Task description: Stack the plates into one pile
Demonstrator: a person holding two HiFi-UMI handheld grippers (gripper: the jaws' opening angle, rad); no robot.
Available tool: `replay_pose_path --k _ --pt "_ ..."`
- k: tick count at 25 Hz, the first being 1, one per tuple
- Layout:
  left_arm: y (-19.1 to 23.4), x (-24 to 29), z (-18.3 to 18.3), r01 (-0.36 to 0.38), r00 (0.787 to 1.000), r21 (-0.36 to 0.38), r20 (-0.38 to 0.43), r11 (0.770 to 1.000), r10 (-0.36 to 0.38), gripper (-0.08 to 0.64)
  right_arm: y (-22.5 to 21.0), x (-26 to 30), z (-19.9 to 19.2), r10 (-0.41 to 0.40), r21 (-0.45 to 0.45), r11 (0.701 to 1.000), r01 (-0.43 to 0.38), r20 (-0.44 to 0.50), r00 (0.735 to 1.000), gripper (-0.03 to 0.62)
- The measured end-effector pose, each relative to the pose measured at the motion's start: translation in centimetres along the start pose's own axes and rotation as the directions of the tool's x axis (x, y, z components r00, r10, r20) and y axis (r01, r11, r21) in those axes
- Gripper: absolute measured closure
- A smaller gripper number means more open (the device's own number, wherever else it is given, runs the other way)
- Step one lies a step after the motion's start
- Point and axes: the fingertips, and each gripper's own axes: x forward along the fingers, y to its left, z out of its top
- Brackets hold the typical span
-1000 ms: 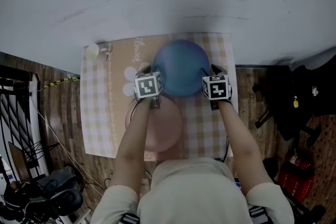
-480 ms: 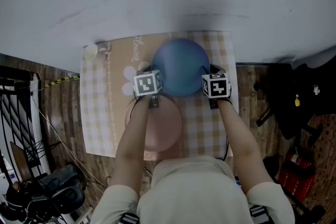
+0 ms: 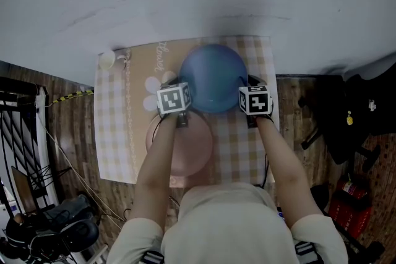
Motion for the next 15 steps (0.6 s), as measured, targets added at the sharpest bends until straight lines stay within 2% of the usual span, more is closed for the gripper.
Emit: replay_pose_path --k 15 --pt "-0.7 -4.6 1.0 -0.004 0.995 -0.007 0.098 1.0 0.004 0.528 1.2 -4.4 2.4 0.007 -0.062 0.998 -0.001 0.095 0.995 0.515"
